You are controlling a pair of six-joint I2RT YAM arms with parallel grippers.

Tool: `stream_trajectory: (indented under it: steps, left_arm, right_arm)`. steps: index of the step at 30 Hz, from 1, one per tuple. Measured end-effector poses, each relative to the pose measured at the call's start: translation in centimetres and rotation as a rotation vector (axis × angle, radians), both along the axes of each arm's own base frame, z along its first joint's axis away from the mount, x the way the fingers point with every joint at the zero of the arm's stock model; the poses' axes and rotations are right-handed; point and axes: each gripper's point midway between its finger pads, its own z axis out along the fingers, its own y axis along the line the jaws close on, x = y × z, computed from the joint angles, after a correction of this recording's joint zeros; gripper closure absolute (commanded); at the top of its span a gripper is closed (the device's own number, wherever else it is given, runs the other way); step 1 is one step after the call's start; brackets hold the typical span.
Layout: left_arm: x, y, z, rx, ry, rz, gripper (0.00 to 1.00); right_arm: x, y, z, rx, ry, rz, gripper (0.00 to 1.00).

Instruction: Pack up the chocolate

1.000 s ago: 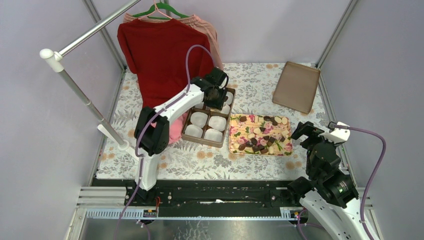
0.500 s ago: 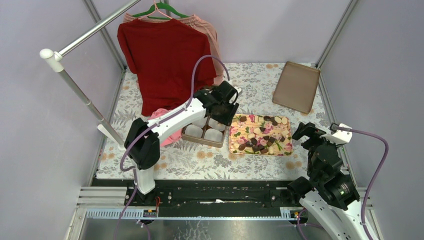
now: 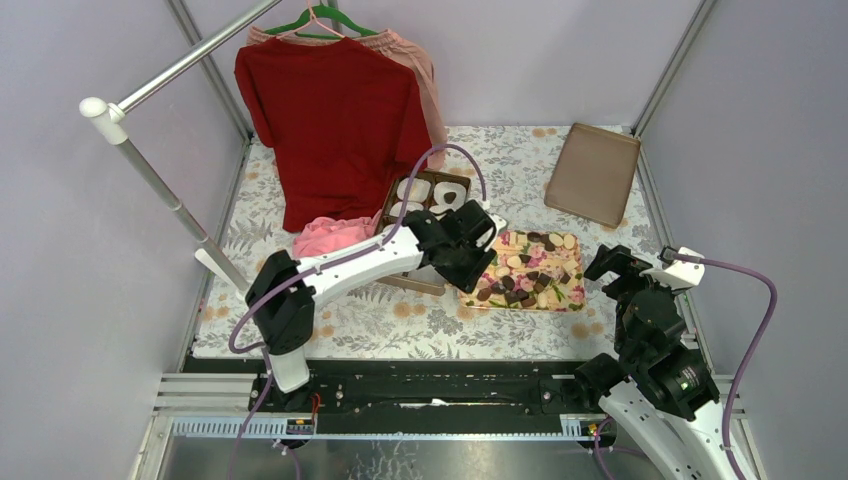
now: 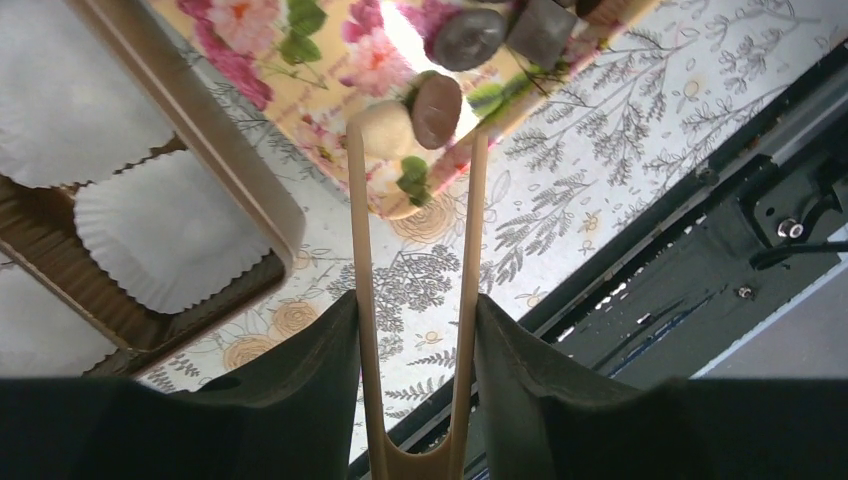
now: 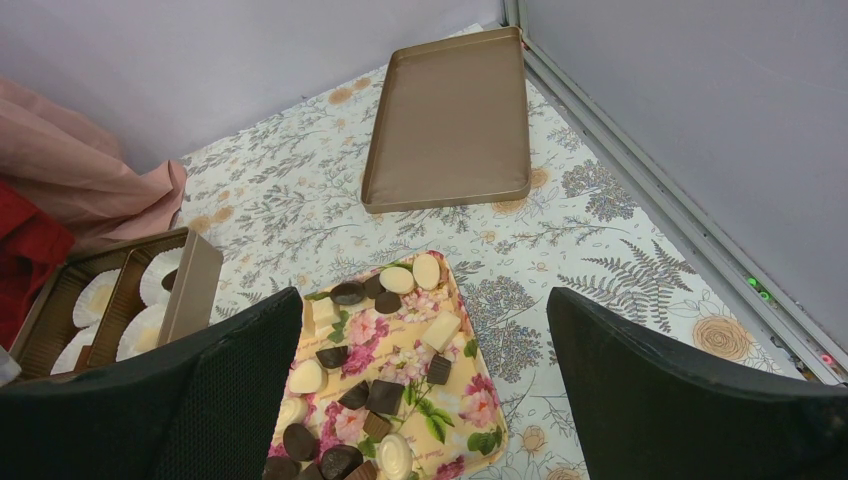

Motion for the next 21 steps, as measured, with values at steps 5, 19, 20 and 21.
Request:
stream_trajectory:
  steps: [5,19,20,21]
  left_arm:
    - [-1.8,-1.0,-0.6,0.011,0.012,-0.048,0.51]
    - [-2.1,-1.5,-4.6,0.104,0.051,-0.063,0.51]
    - [-2.0,-1.5,-4.7,0.108,0.049,-0.062,0.51]
    - [-1.9,-1.5,-4.8,0.112,0.047,-0.061,0.51]
  right_arm:
    - [0.0,0.0,0.0,0.0,0.0,0.0,0.0]
    - [0.0,0.0,0.0,-0.001,0.001,0.0,0.0]
    - [0.0,0.0,0.0,-0.001,0.001,0.0,0.0]
    - [0.0,0.0,0.0,-0.001,0.001,0.0,0.0]
